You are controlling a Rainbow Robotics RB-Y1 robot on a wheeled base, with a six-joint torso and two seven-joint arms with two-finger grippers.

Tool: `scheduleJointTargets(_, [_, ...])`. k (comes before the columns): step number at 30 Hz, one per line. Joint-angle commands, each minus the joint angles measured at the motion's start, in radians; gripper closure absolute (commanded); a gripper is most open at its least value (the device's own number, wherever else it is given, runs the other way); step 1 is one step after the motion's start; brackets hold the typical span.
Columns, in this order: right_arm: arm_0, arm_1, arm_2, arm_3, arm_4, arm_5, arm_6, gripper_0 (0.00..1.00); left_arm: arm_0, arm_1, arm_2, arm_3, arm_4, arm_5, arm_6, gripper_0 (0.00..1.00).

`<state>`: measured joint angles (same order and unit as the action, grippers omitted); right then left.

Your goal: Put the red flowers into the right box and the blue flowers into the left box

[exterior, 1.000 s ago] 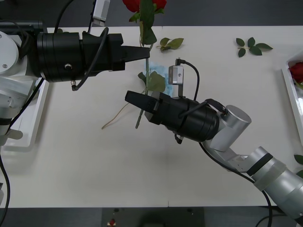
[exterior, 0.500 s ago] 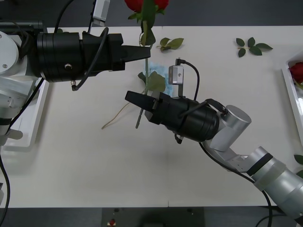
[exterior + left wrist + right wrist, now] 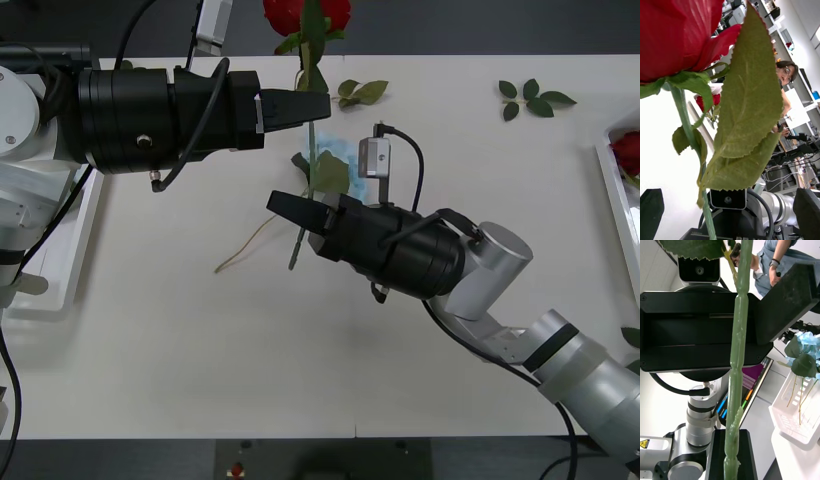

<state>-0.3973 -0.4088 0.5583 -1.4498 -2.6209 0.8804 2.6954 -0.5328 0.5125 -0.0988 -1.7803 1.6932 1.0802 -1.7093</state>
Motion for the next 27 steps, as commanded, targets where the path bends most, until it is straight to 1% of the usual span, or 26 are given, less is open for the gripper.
scheduleJointTargets(1, [-0.025, -0.071, -0.017, -0.041, -0.019, 0.014, 0.010, 1.00, -0.006, 0.000, 0.005, -0.022, 0.008, -0.003, -0.033, 0.00])
scheduleJointTargets(6, [-0.029, -0.159, -0.024, -0.044, -0.018, 0.014, 0.010, 1.00, -0.006, 0.000, 0.005, -0.022, 0.008, -0.003, -0.033, 0.00])
scheduleJointTargets(7, [-0.037, -0.194, -0.024, -0.044, -0.019, 0.014, 0.010, 1.00, -0.006, 0.000, 0.005, -0.022, 0.008, -0.003, -0.033, 0.00])
scheduleJointTargets(9, [-0.043, -0.229, -0.028, -0.044, -0.016, 0.014, 0.010, 1.00, 0.013, -0.006, -0.002, -0.014, 0.006, -0.002, -0.036, 0.00])
scheduleJointTargets(14, [-0.066, -0.357, -0.044, -0.044, 0.035, -0.004, -0.131, 1.00, 0.028, 0.017, 0.005, -0.022, -0.006, -0.014, -0.038, 0.00])
scheduleJointTargets(15, [-0.067, -0.406, -0.063, -0.044, 0.059, -0.008, -0.192, 1.00, 0.031, 0.032, 0.004, -0.022, -0.021, -0.014, -0.038, 0.00])
scheduleJointTargets(18, [-0.069, -0.476, -0.081, -0.044, 0.102, -0.014, -0.295, 1.00, 0.033, 0.054, 0.004, -0.022, -0.056, -0.009, -0.039, 0.00])
scheduleJointTargets(19, [-0.071, -0.530, -0.086, -0.044, 0.136, -0.018, -0.353, 1.00, 0.031, 0.066, 0.004, -0.022, -0.079, -0.005, -0.039, 0.00])
scheduleJointTargets(24, [-0.077, -0.714, -0.086, -0.043, 0.237, -0.047, -0.517, 1.00, 0.031, 0.115, -0.024, -0.022, -0.181, 0.006, -0.033, 0.00])
scheduleJointTargets(27, [-0.075, -0.795, -0.087, -0.017, 0.277, -0.063, -0.588, 1.00, 0.031, 0.155, -0.058, -0.022, -0.262, 0.004, -0.027, 0.00])
